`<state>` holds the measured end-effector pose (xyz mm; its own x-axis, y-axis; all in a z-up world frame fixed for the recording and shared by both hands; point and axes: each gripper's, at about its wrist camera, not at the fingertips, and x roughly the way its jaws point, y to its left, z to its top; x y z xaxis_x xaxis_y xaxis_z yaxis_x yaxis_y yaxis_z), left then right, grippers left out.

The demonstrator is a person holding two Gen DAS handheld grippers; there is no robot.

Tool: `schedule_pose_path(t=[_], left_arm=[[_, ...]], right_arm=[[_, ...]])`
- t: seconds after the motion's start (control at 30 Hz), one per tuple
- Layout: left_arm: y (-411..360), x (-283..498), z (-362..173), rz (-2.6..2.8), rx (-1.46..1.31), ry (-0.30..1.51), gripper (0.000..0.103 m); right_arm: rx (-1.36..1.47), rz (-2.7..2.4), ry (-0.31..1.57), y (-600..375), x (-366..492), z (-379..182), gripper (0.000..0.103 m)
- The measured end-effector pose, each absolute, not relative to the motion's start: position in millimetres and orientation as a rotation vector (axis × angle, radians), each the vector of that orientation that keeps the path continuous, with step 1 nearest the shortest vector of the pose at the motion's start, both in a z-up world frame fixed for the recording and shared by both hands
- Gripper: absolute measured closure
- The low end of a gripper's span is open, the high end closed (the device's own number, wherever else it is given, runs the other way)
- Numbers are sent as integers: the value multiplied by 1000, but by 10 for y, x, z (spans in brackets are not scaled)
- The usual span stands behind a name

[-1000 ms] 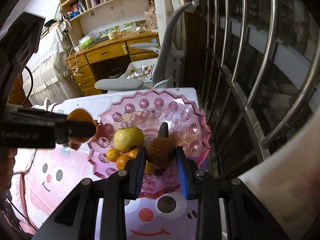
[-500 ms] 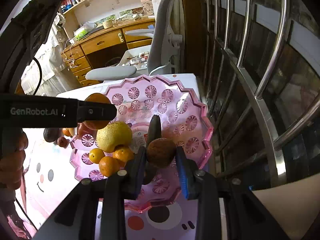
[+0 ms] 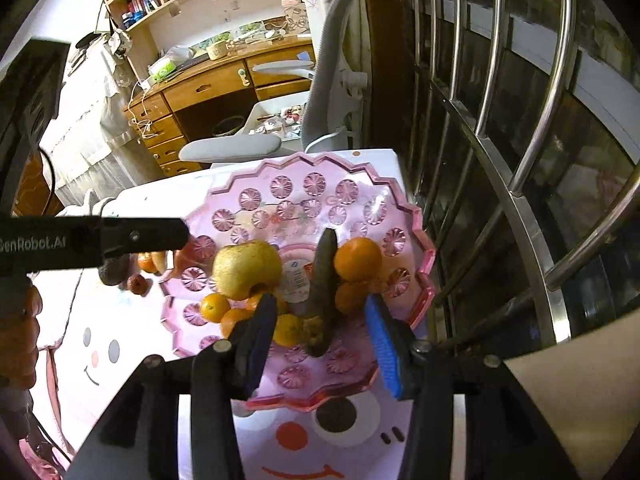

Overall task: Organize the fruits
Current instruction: 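Withdraw both open tools from the bowl toward the remaining fruit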

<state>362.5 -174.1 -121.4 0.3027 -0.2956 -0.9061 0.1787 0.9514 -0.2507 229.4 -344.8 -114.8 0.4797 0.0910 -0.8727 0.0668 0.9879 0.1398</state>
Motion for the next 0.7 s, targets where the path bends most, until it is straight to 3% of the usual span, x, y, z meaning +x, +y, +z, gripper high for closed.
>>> schedule_pose_path(t=[0.7], left_arm=[[-139, 2648, -700, -234, -97, 1179, 40]], right_arm=[[378, -67, 1092, -2554, 1891, -658, 47]])
